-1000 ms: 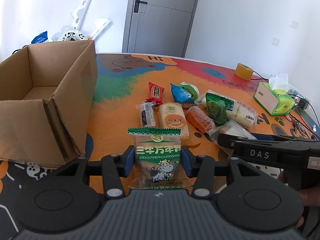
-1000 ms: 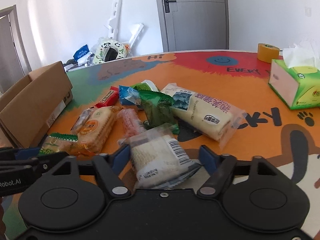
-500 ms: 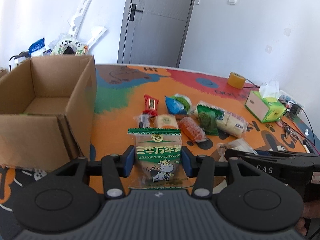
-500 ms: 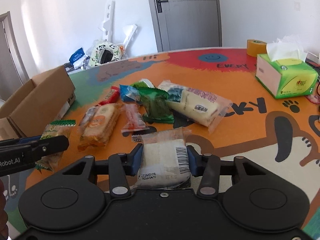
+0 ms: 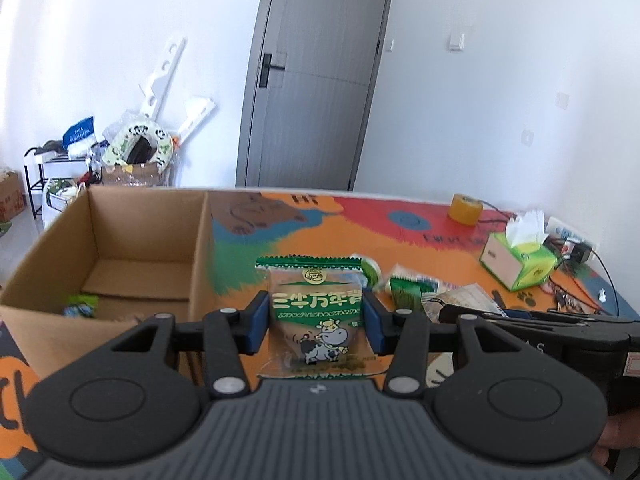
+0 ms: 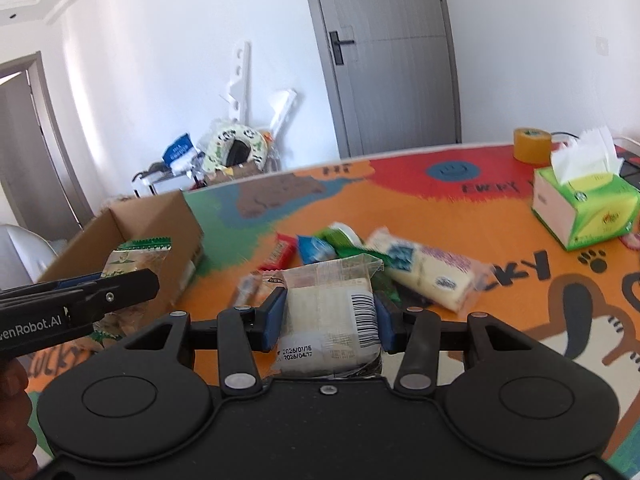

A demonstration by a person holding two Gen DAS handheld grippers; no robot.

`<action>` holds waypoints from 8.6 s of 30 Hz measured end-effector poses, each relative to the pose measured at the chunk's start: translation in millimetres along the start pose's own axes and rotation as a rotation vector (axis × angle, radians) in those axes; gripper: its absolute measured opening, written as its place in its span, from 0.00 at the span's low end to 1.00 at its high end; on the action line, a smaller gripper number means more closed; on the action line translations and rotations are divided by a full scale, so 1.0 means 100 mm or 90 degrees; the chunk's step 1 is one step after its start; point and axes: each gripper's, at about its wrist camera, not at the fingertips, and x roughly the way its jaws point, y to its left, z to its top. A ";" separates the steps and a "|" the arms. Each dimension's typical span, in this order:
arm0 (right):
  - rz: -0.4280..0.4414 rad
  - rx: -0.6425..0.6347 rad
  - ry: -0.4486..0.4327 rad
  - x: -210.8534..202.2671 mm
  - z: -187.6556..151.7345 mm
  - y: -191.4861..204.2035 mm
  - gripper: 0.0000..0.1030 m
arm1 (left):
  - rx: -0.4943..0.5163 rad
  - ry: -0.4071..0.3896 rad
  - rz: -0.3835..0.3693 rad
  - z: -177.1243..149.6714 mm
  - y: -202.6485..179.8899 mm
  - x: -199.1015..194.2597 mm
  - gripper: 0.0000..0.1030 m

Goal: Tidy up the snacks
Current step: 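Carry both packs over the box and open both tools to release them, then move both tools back toward the remaining snacks, then grasp the round-labelled bread pack with the left tool while the right tool grasps the white RUNFU CAKE pack, then carry both packs over the box and open both tools to drop them, then move both tools back from the box toward the snacks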

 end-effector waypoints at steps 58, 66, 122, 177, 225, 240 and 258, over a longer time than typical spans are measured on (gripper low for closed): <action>0.184 -0.067 -0.015 0.69 0.53 1.62 0.47 | -0.126 -0.030 0.158 0.42 1.57 -0.19 0.58; 0.175 -0.045 -0.034 0.55 0.53 1.47 0.61 | -0.132 -0.029 0.162 0.41 1.50 -0.22 0.75; -0.042 0.075 -0.007 0.27 0.07 -0.72 0.60 | -0.013 0.077 -0.016 0.06 -0.22 0.71 0.51; 0.017 0.060 0.020 0.38 0.10 -0.57 0.27 | -0.024 0.065 -0.012 0.13 -0.21 0.70 0.33; 0.194 -0.035 0.023 0.92 0.53 1.52 0.28 | -0.140 -0.007 0.141 0.63 1.60 0.05 0.40; 0.148 -0.005 0.015 0.70 0.47 1.30 0.58 | -0.145 0.000 0.132 0.55 1.53 -0.04 0.75; 0.057 0.070 0.001 0.29 0.20 0.35 0.69 | -0.089 0.012 0.061 0.47 0.76 0.09 0.78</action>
